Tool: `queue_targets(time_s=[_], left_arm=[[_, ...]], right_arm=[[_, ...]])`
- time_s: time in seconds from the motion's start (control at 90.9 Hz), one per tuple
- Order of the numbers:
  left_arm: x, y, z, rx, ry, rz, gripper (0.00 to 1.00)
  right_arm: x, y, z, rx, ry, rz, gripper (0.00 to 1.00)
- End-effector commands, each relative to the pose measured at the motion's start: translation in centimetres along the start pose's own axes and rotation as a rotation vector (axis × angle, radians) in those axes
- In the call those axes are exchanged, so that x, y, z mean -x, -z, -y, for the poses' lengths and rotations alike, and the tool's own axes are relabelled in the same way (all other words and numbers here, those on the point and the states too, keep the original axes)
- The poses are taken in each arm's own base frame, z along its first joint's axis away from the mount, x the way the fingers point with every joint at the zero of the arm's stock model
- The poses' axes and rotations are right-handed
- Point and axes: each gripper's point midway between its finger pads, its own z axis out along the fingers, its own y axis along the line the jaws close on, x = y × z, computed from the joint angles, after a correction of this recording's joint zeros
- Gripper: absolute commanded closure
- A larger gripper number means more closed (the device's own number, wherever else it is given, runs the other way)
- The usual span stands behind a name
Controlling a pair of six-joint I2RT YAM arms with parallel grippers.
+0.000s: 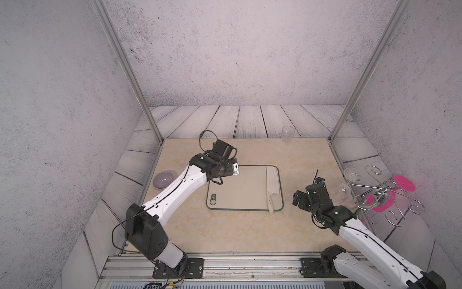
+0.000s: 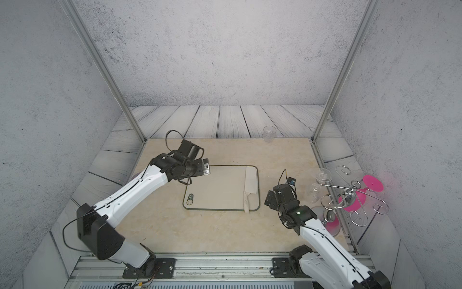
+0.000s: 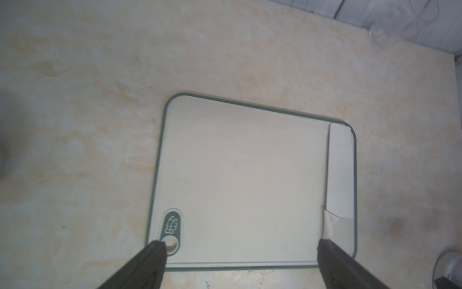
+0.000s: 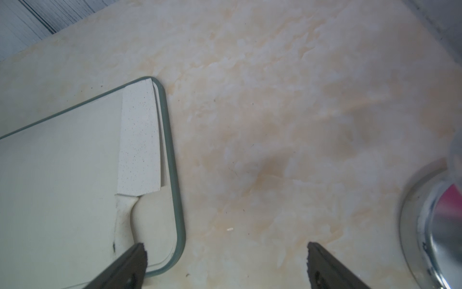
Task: Align the knife with the edge of the cutting board
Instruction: Reset both arms
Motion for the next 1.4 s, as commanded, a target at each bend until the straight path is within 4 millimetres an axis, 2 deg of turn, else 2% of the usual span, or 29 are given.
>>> queue_targets(time_s=[0.0,0.066,0.154,0.253,0.396,0.462,0.594,0.638,0.748,0.914,1.068,1.156,1.233,1.31,1.387], left_arm=[[-0.2,0.2,-5.9,0.106,0.049,0.043,0.00],[-0.2,0.7,-9.4,0.167,0.098,0.078,0.00],[-0.4,0.8,-13.4,0.257,0.145,0.128,0.00],[-0.8,-0.1,-16.5,0.346,0.156,0.173,0.00],[-0.9,-2.2,-19.1,0.446,0.124,0.209,0.00],[-1.0,-2.9,-20.6,0.528,0.097,0.212,0.00],[-1.0,-5.0,-23.1,0.608,0.132,0.152,0.00],[-0.6,-5.4,-23.5,0.605,0.162,0.156,0.00],[1.8,-6.4,-22.8,0.533,0.137,0.212,0.00],[4.0,-6.6,-23.8,0.597,0.024,0.317,0.00],[2.9,-8.5,-24.9,0.604,-0.034,0.382,0.00],[3.9,-8.3,-23.8,0.532,-0.069,0.478,0.00],[4.0,-8.6,-22.8,0.470,-0.121,0.509,0.00],[3.8,-8.9,-22.2,0.415,-0.151,0.602,0.00],[3.5,-9.1,-22.3,0.395,-0.141,0.571,0.00]], right_arm=[[3.6,-0.3,-0.8,-0.051,0.061,0.081,0.01],[4.2,-1.1,-1.3,-0.086,0.137,0.056,0.01],[4.6,-3.2,-2.2,-0.109,0.254,0.035,0.01],[5.8,-4.6,-2.7,-0.159,0.341,0.033,0.01],[7.8,-5.7,-3.0,-0.167,0.408,0.128,0.01],[8.8,-5.9,-2.5,-0.184,0.443,0.189,0.01],[10.0,-6.9,-0.1,-0.238,0.436,0.233,0.01],[10.3,-7.3,1.1,-0.263,0.413,0.241,0.01],[10.4,-8.2,3.2,-0.286,0.344,0.276,0.01],[10.0,-9.5,3.7,-0.246,0.328,0.325,0.01],[10.3,-10.4,3.7,-0.198,0.328,0.367,0.01],[10.1,-11.1,4.3,-0.170,0.305,0.394,0.01],[10.0,-11.5,5.2,-0.146,0.256,0.424,0.01],[8.9,-12.0,4.5,-0.081,0.297,0.388,0.01],[8.9,-12.1,3.9,-0.047,0.313,0.404,0.01]])
